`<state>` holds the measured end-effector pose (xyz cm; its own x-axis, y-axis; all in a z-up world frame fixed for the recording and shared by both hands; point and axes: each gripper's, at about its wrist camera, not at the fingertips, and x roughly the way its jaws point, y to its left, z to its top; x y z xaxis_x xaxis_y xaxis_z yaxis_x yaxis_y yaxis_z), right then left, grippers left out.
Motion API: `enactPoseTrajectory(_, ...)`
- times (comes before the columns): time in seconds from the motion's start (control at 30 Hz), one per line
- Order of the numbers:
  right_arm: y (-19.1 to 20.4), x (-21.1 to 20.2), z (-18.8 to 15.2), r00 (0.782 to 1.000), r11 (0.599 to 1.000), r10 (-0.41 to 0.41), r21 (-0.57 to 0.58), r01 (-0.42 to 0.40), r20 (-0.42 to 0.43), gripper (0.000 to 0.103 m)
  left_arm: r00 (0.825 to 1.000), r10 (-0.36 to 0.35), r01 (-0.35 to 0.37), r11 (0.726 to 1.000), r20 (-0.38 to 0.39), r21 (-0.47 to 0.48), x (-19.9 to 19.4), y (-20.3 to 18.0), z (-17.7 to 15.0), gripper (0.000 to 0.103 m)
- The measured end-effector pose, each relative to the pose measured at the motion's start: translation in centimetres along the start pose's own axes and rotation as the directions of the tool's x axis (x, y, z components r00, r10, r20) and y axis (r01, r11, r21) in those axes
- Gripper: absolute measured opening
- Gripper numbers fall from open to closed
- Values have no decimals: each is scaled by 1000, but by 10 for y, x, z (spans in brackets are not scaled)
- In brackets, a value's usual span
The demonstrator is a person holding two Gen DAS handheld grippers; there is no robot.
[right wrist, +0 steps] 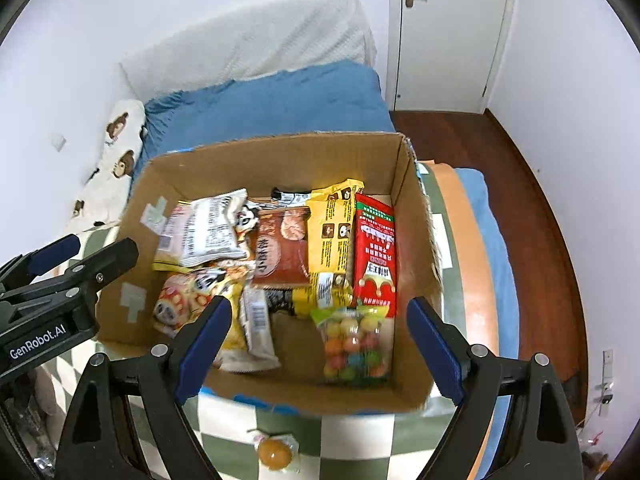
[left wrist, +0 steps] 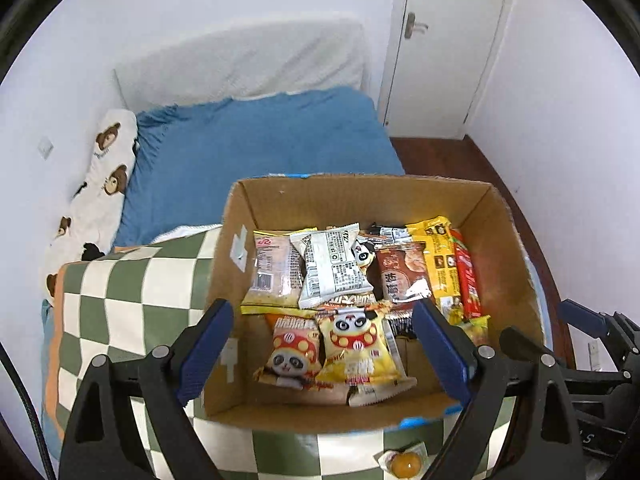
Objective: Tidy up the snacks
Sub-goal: 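Move both tools back down to the mat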
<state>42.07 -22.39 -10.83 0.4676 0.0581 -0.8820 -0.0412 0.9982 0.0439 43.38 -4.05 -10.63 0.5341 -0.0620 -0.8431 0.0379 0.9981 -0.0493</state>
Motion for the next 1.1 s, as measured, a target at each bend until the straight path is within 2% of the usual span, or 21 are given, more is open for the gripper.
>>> enactPoseTrajectory(0.17,2,-32,-23,999,1000,-7,-17,8,48,92,999,-7,7,1000,44,7,-33,-2,-20,92)
enactPoseTrajectory(0.23,3,-46,-33,996,999,-33,-26,36,80,99,999,-13,12,1000,52,7,-46,-2,-29,92)
enactPoseTrajectory(0.33,3,-67,-46,993,999,-33,-24,36,112,99,998,-11,11,1000,67,2,-62,-2,-43,92)
enactPoseTrajectory(0.67,6,-135,-83,979,1000,6,-23,-2,205,99,993,-7,10,1000,121,-22,-110,0,-82,92)
enactPoseTrajectory(0.83,10,-152,-100,975,999,43,-22,-39,216,99,990,-4,8,1000,141,-29,-127,-2,-94,91)
enactPoseTrajectory(0.93,6,-148,-115,979,998,64,-5,-64,191,99,993,-3,7,999,118,-38,-126,0,-108,91)
enactPoseTrajectory(1.03,-1,-132,-140,989,997,74,20,-77,128,99,1000,-13,13,1000,17,-25,-107,-1,-136,91)
enactPoseTrajectory(1.1,-9,-116,-159,994,995,82,48,-86,69,99,998,-29,28,1000,-64,-13,-92,-5,-159,91)
